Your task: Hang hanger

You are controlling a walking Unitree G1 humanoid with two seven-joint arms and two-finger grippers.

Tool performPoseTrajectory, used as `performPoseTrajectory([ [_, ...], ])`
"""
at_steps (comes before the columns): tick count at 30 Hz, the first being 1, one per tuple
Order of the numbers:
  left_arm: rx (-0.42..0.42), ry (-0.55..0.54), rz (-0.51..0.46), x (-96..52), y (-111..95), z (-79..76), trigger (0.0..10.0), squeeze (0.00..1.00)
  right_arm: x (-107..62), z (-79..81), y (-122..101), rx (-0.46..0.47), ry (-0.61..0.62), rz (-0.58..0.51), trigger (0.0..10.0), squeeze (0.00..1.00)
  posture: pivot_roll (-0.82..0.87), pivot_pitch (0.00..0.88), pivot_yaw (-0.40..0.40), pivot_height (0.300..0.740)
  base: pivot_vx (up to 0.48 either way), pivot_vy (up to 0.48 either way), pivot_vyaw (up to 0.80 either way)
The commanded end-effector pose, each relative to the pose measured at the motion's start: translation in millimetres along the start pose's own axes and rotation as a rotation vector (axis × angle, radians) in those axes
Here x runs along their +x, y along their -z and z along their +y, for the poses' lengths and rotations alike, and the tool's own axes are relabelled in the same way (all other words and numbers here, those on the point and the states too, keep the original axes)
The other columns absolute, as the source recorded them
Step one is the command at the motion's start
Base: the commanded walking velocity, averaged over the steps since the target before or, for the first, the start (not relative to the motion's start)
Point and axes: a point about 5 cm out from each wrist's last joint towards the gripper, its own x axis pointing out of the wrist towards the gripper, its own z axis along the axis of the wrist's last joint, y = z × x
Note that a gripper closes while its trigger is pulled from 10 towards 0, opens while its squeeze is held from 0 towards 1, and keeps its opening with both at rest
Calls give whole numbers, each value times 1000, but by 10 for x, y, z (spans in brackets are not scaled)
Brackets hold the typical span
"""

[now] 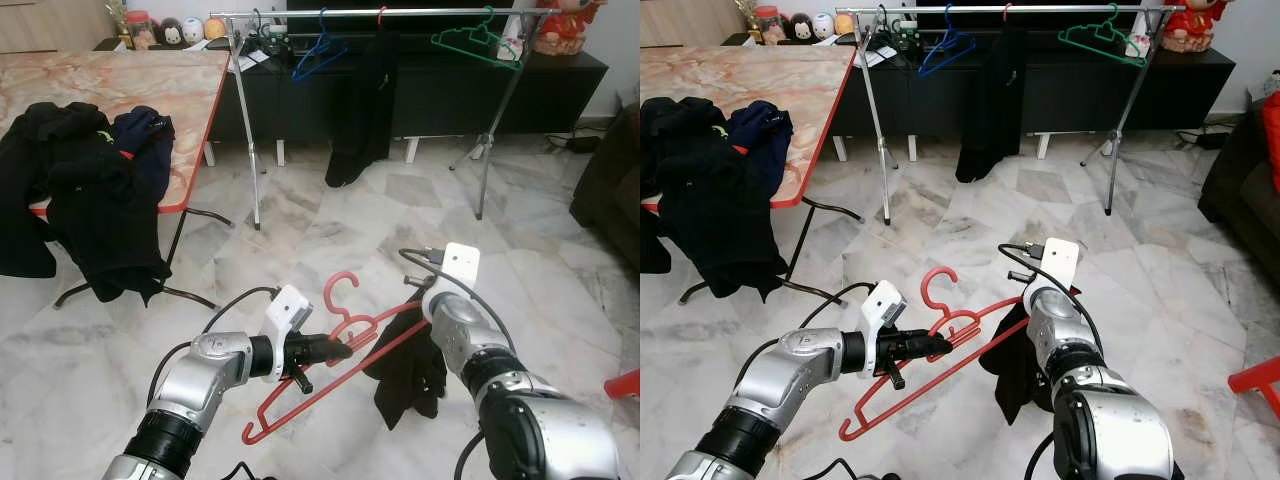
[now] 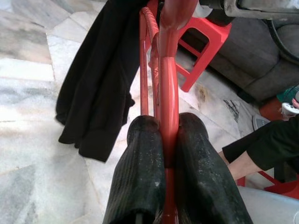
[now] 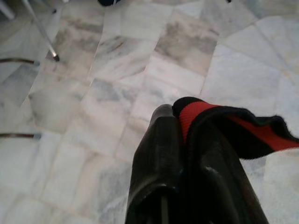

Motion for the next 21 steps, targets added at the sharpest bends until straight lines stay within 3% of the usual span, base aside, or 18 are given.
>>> performPoseTrajectory([
  [1, 12, 21, -19, 22, -56, -42, 10000, 0, 5, 7, -110, 45, 18, -27, 10000, 0, -28, 6, -30, 740, 0, 0, 0],
  [5, 17, -12, -5, 21, -32, -13, 10000, 0, 7, 5, -186, 93, 21, -48, 10000, 0, -26, 8, -29, 740, 0, 0, 0],
  [9, 43, -113, 31, 7, 39, 95, 10000, 0, 8, -26, -271, 119, 52, -75, 10000, 0, -28, 13, -26, 740, 0, 0, 0],
  [14, 36, -134, 50, 11, 83, 123, 10000, 0, 8, -46, -274, 119, 77, -78, 10000, 0, -28, 13, -26, 740, 0, 0, 0],
  [21, -3, 50, 12, 29, 51, -44, 10000, 0, 4, 37, -171, 94, 46, -40, 10000, 0, -28, 17, -30, 740, 0, 0, 0],
])
